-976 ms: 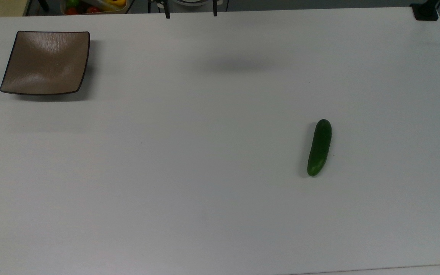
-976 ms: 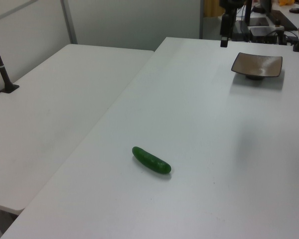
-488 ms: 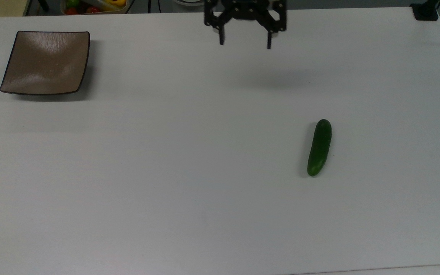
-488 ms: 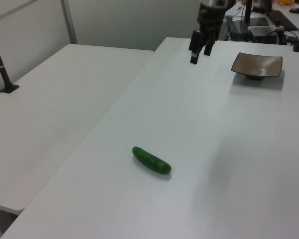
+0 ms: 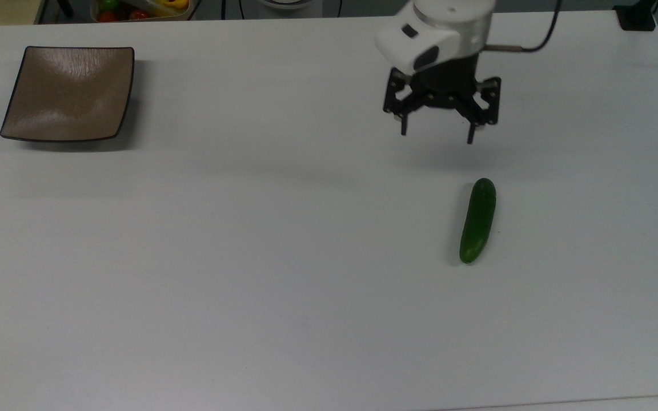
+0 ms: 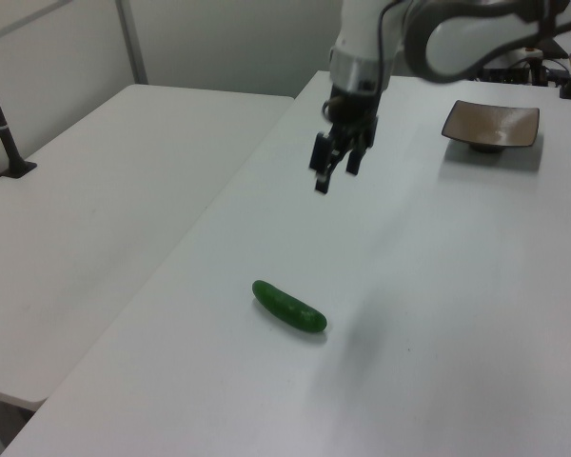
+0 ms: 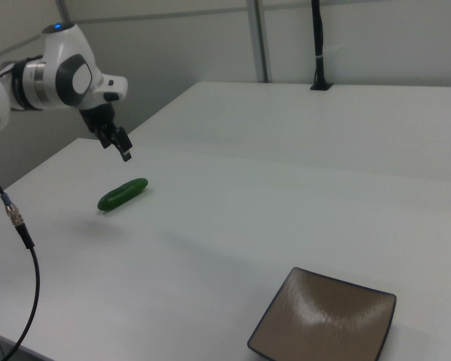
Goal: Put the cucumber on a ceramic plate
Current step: 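Move the open gripper over the green cucumber, then lower the gripper around the cucumber and close on it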
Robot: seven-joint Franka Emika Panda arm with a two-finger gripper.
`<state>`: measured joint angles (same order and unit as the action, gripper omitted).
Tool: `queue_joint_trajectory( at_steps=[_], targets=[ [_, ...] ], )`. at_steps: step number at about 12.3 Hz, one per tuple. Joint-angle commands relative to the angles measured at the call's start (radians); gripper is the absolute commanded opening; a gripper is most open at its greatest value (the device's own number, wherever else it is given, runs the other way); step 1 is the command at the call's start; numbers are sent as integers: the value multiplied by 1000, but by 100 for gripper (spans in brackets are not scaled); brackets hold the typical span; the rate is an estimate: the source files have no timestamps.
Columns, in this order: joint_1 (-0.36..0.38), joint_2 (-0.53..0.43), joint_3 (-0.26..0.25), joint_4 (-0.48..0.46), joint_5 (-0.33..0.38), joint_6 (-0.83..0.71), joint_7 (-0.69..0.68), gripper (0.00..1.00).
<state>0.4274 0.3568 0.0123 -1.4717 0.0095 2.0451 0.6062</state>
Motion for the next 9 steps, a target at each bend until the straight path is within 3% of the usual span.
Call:
queue_joint_trajectory(
  at_steps=[1,6,9],
  targets=[
    [62,154,-2,118,-60,84,101,100],
    [92,281,-2,113,-69,355,103,100],
    [109,330,-2,111,-158,429,101,100]
  ],
)
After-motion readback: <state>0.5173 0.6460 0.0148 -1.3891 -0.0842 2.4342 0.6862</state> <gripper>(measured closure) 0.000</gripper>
